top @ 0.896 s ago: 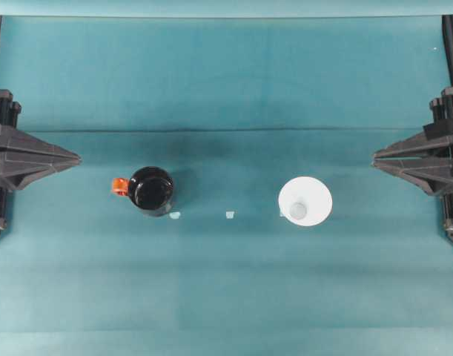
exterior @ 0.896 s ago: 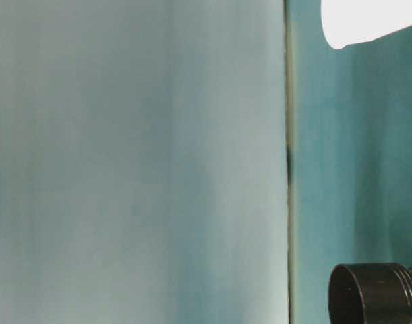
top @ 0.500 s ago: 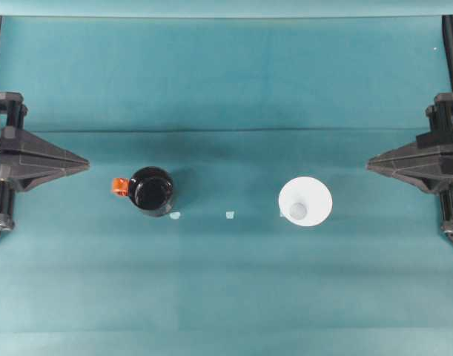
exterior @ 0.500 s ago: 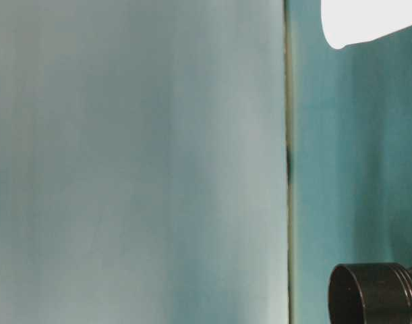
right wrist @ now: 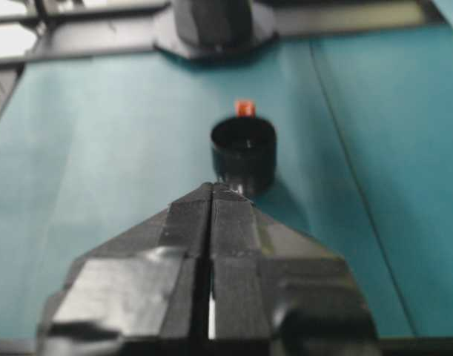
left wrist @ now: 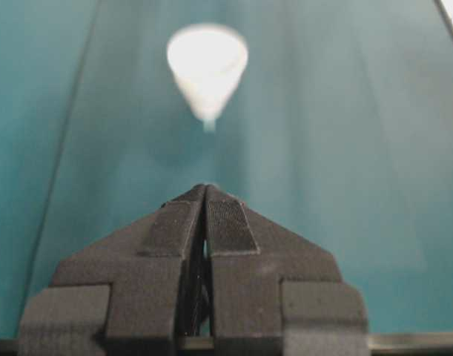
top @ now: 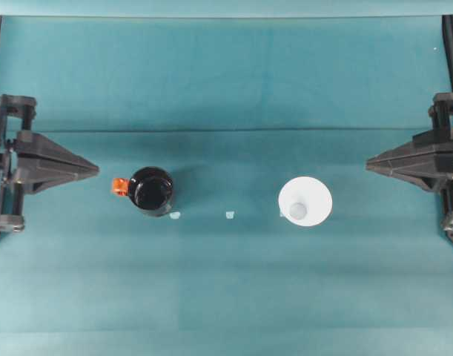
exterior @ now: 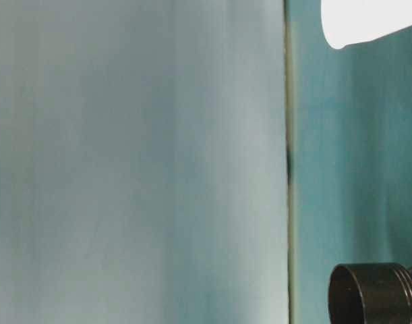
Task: Put the paper cup into the moved red handle cup holder.
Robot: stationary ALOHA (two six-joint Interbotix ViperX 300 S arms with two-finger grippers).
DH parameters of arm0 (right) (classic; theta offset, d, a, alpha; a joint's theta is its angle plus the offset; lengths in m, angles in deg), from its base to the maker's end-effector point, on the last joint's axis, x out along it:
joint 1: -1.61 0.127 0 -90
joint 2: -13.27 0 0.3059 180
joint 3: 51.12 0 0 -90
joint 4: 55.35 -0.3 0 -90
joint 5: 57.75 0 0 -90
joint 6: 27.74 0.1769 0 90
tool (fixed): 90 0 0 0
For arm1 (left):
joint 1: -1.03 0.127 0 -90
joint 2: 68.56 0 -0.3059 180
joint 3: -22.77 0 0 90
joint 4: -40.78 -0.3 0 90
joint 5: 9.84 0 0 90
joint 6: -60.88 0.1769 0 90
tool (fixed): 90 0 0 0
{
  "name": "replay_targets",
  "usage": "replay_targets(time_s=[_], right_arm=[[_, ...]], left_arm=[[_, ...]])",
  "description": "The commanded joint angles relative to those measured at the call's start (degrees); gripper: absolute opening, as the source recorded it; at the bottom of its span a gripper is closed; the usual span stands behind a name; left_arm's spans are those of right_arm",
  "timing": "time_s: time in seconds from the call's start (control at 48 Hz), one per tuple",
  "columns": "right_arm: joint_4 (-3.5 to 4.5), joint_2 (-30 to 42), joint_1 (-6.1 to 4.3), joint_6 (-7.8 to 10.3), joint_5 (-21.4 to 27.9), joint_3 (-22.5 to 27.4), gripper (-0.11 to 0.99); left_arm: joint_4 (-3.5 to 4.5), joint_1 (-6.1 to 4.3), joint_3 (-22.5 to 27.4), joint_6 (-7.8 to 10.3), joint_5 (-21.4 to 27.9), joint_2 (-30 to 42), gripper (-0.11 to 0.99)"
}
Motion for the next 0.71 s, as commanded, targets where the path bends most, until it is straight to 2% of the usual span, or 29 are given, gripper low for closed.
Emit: replay_targets(time_s=[0.0,0.146,0.375,0.605,0.688], right_arm=[[-0.09,0.4,-0.53,1.14,2.1,1.8,-0.11],[-0.09,0.4,-0.62,1.41,3.0,1.8,-0.11],[-0.09,0.4,-0.7,1.49,3.2,1.8,-0.11],[-0.18,0.4,-0.7,1.49,3.4,1.8,-0.11],[-0.09,0.4,-0.7,1.49,3.6,1.8,-0.11]], left_arm=[[-0.09,-0.09,2.3,-0.09,2.4,0.3,0.03],[-0.09,-0.09,2.4,-0.09,4.0,0.4,0.03],[-0.09,0.0,3.8,-0.18,10.8,5.3,0.03],[-0.09,2.02,6.2,-0.18,15.5,10.5,0.03],[-0.09,2.37,6.7,-0.09,15.9,12.0,0.03]])
